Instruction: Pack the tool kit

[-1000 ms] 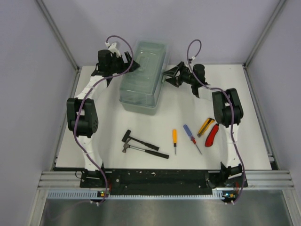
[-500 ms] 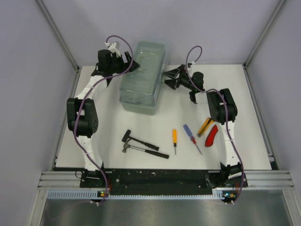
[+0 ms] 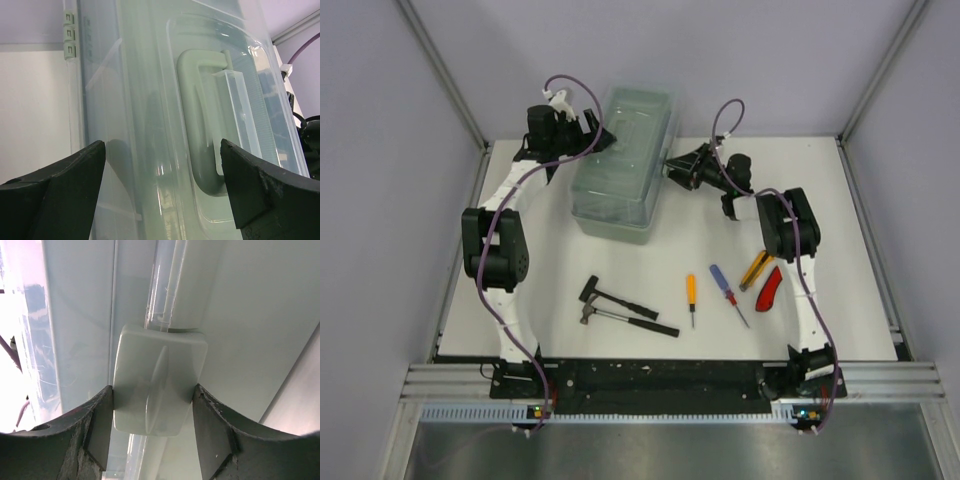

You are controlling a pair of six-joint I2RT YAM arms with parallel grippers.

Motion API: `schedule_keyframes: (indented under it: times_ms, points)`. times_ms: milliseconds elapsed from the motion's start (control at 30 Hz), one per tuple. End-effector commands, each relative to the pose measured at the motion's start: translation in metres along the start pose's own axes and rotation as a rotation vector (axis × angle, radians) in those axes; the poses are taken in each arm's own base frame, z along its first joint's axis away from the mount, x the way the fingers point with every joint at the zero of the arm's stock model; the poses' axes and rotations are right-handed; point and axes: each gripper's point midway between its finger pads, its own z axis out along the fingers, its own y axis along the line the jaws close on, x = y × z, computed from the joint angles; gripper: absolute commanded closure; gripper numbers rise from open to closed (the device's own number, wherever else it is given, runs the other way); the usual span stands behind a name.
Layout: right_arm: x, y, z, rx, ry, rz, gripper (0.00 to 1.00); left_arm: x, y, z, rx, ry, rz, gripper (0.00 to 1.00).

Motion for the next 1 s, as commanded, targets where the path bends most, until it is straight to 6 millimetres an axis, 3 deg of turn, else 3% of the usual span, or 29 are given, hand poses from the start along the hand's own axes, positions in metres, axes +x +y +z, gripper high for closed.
schedule_keyframes:
  times_ms: [0,67,333,767,833,967]
  points:
    - [0.137,0.1,0.062,-0.195,0.352,-0.153,0.71,0.21,-0.096,0.001,0.287,0.652,-0.268,0.07]
    - [0.133,0.103,0.064,-0.172,0.333,-0.158,0.78,0.213,-0.096,0.001,0.282,0.658,-0.268,0.07]
    - [0.12,0.117,0.069,-0.064,0.263,-0.204,0.81,0.225,-0.098,0.001,0.273,0.684,-0.27,0.08]
    - [0.107,0.082,0.07,0.156,0.215,-0.208,0.82,0.226,-0.093,0.004,0.236,0.683,-0.253,0.09]
    - [0.108,0.076,0.069,0.181,0.213,-0.212,0.75,0.224,-0.091,0.004,0.225,0.68,-0.248,0.09]
    - [0.115,0.063,0.064,0.165,0.23,-0.199,0.34,0.22,-0.091,0.005,0.218,0.674,-0.242,0.08]
